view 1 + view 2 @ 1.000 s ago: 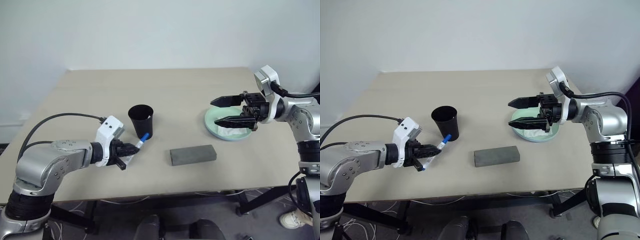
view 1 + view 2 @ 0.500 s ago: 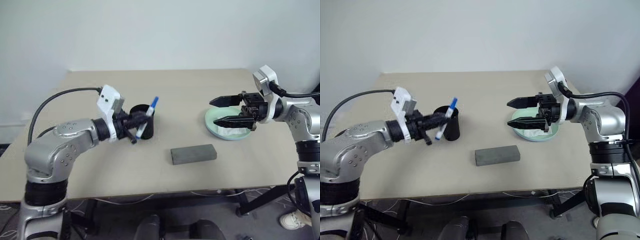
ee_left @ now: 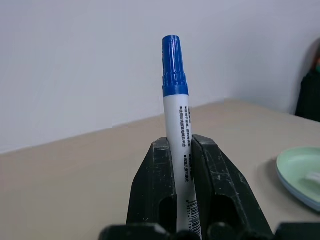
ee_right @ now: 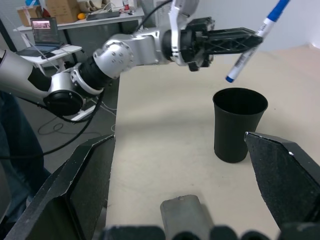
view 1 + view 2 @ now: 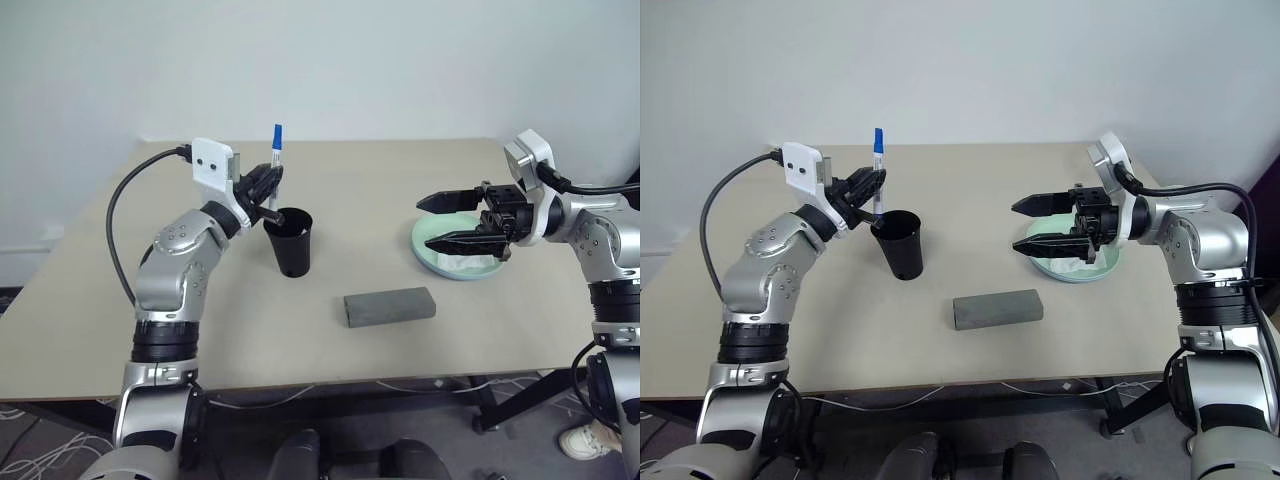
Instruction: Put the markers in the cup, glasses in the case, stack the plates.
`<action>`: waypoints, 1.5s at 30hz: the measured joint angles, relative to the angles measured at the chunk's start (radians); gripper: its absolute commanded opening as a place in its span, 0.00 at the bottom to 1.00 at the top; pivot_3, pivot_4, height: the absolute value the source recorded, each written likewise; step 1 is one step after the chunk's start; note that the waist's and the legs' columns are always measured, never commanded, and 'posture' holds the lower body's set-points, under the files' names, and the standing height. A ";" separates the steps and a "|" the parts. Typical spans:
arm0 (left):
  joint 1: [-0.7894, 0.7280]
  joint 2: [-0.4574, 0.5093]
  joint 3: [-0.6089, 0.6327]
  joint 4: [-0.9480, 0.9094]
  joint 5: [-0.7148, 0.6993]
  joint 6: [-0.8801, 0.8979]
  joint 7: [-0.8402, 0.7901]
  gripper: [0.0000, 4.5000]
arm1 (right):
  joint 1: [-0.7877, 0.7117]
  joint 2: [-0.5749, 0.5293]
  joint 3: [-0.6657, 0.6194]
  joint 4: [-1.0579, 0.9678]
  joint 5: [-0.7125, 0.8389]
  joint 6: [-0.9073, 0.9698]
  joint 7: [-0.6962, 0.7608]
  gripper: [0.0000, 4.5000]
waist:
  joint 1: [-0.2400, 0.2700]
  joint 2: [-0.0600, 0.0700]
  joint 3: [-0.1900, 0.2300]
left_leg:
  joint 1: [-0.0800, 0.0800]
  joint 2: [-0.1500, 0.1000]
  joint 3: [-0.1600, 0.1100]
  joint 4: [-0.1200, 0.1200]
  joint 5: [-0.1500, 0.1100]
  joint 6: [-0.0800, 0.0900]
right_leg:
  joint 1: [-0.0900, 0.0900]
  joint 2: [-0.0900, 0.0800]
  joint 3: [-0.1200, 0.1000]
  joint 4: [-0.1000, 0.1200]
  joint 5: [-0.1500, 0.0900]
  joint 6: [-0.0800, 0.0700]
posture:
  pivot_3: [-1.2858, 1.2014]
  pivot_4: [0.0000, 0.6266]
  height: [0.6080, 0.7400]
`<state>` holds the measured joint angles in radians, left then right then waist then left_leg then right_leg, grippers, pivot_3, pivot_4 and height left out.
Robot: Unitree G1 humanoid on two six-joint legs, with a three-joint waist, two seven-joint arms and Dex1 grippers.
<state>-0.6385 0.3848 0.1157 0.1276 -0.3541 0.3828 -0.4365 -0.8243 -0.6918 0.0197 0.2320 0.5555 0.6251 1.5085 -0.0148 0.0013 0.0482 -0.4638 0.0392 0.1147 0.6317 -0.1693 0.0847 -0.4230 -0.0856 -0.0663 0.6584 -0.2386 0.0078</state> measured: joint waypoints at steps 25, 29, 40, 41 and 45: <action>0.072 -0.017 -0.029 0.057 0.058 -0.070 -0.060 0.99 | 0.001 0.002 0.000 -0.008 0.001 0.001 -0.004 1.00 | -0.002 0.000 0.000 | 0.000 0.004 0.007 0.001 -0.001 0.001 | -0.003 -0.001 0.001 0.000 0.002 0.000 | 0.52 0.00 1.00; 0.127 0.103 -0.012 -0.107 0.013 0.038 -0.124 0.99 | 0.003 0.008 0.000 -0.020 0.002 0.004 -0.009 1.00 | -0.008 0.000 0.000 | 0.000 0.005 0.009 0.000 -0.001 0.001 | -0.004 0.000 0.002 0.000 0.002 0.001 | 0.52 0.00 1.00; 0.642 0.505 0.516 -0.414 -0.227 0.394 -0.352 0.99 | 0.016 0.006 0.034 -0.071 -0.024 0.017 -0.071 1.00 | -0.029 0.000 0.000 | 0.000 0.007 0.014 -0.005 -0.001 0.000 | -0.008 -0.007 -0.004 -0.001 0.004 0.000 | 0.52 0.00 1.00; 0.693 0.511 0.571 -0.420 -0.237 0.406 -0.369 0.99 | 0.019 0.007 0.044 -0.083 -0.033 0.018 -0.085 1.00 | -0.029 0.000 0.000 | 0.000 0.007 0.015 -0.006 -0.001 0.000 | -0.010 -0.008 -0.005 -0.001 0.005 -0.001 | 0.52 0.00 1.00; 0.845 0.514 0.713 -0.492 -0.287 0.451 -0.439 0.99 | 0.037 0.009 0.078 -0.133 -0.046 0.035 -0.120 1.00 | -0.017 -0.002 -0.001 | 0.000 0.007 0.031 -0.020 -0.001 0.000 | -0.019 -0.020 -0.009 -0.001 0.013 -0.002 | 0.52 0.00 1.00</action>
<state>0.2062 0.8983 0.8284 -0.3640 -0.6410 0.8339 -0.8754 -0.7877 -0.6825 0.0975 0.0989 0.5097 0.6597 1.3881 -0.0319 -0.0004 0.0473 -0.4641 0.0462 0.1456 0.6122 -0.1698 0.0846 -0.4419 -0.1051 -0.0752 0.6577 -0.2260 0.0056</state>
